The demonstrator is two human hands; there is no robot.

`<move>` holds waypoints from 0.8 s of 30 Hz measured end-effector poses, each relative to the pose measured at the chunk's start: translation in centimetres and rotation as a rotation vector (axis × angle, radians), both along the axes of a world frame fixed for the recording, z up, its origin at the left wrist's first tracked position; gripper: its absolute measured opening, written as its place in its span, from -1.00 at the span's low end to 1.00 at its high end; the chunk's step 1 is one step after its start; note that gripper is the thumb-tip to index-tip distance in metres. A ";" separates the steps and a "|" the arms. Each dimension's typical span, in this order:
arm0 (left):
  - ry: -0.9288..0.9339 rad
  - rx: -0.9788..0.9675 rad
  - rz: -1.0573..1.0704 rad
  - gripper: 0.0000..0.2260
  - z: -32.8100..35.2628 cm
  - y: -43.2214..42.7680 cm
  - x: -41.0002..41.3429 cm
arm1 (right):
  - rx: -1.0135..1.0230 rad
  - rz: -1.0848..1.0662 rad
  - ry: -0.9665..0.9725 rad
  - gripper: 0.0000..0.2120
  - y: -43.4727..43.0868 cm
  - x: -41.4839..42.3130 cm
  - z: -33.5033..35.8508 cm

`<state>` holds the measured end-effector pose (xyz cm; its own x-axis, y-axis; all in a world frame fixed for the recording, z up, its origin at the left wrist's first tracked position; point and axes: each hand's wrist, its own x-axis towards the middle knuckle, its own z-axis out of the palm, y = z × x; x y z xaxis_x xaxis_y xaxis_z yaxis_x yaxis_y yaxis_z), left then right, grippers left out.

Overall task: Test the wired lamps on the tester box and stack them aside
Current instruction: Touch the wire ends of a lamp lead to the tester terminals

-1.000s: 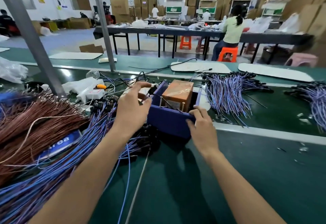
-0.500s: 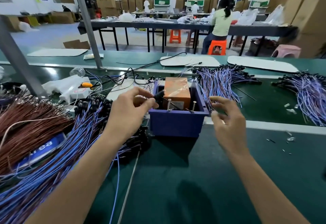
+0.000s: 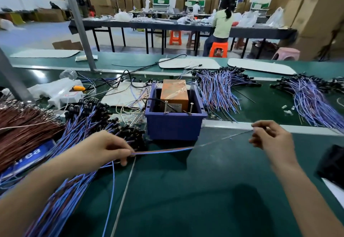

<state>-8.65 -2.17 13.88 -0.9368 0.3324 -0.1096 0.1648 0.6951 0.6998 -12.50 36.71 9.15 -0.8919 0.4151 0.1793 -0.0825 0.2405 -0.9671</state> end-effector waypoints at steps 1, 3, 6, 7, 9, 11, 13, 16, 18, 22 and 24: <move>-0.019 0.001 0.015 -0.84 0.0 -0.8 0.4 | 0.037 -0.005 -0.041 -0.74 0.5 0.0 -0.5; -0.092 0.094 0.042 -0.84 -0.2 -1.4 0.8 | 0.110 0.003 -0.104 -0.75 0.0 -0.5 -1.1; -0.085 0.155 0.004 -0.87 -0.5 0.5 0.6 | 0.495 0.066 -0.247 -0.87 -3.2 -1.0 -1.3; -0.072 0.180 0.001 -0.88 -0.6 1.5 0.3 | 0.626 0.071 -0.242 -0.83 -4.8 -0.7 -1.1; -0.063 0.260 0.019 -0.90 -0.8 3.4 -0.5 | 0.626 0.103 -0.023 -0.82 -8.4 0.6 -0.7; -0.067 0.369 0.064 -0.91 -0.9 5.0 -1.4 | 0.399 0.285 0.167 -0.87 -12.4 2.6 -0.2; -0.075 0.478 0.145 -0.91 -1.1 6.3 -2.3 | 0.131 0.507 0.117 -0.95 -15.3 3.6 -0.3; -0.102 0.662 0.301 -0.92 -1.8 7.9 -3.6 | -0.159 0.425 0.025 -0.79 -17.4 2.6 -1.6; -0.173 0.800 0.363 -0.95 -2.7 9.1 -3.9 | -0.298 0.319 0.002 -0.80 -17.5 1.9 -2.0; -0.179 0.874 0.447 -0.87 -4.3 11.4 -4.0 | -0.408 0.226 0.025 -0.85 -17.4 1.1 -2.5; -0.113 0.860 0.490 -0.88 -4.5 12.0 -4.2 | -0.424 0.189 0.022 -0.88 -17.3 0.6 -2.7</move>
